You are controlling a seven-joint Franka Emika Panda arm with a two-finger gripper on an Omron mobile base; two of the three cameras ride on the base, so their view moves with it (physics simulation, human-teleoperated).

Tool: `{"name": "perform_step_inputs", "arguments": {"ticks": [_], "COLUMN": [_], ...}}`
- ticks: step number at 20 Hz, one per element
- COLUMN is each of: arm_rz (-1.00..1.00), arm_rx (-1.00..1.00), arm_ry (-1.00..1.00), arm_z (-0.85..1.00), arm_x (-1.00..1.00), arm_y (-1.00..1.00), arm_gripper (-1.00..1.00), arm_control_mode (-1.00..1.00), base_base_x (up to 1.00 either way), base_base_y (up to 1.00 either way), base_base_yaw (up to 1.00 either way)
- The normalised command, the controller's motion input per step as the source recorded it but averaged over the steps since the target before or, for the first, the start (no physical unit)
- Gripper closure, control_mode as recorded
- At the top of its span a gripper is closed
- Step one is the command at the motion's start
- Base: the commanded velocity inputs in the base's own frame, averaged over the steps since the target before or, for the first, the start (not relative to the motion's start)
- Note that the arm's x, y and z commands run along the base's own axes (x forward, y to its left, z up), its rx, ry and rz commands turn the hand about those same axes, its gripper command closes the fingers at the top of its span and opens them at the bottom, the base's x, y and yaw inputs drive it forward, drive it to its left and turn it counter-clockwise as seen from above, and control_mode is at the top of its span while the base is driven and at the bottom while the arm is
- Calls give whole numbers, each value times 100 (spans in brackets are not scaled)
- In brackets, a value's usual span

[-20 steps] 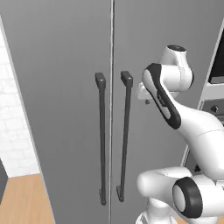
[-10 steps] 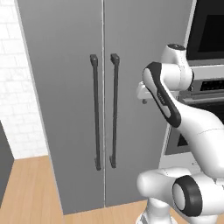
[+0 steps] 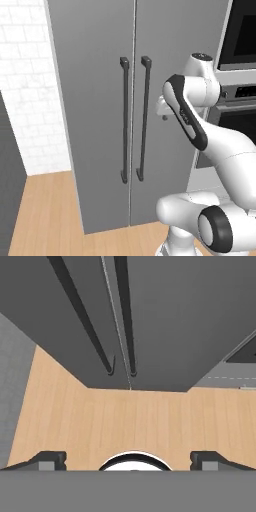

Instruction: Take the strawberry from the fridge and place it on top of the pancake, located on the dining counter.

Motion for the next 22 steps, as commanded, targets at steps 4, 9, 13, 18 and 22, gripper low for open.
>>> {"name": "perform_step_inputs", "arguments": {"ticks": [4, 9, 13, 18, 22], "arm_rz": [0, 0, 0, 0, 0], "arm_rx": [0, 0, 0, -1, 1], "arm_ry": [0, 0, -8, -32, -34], "arm_z": [0, 0, -3, -17, -36], "arm_x": [0, 0, 17, 84, 100], "arm_y": [0, 0, 3, 8, 0], "arm_gripper": [-100, -100, -100, -100, -100], "arm_control_mode": [100, 100, -100, -100, -100], "base_base_x": [0, 16, 5, 0, 0], "base_base_y": [32, 28, 1, 0, 0], "base_base_yaw": [0, -5, 0, 0, 0]}}
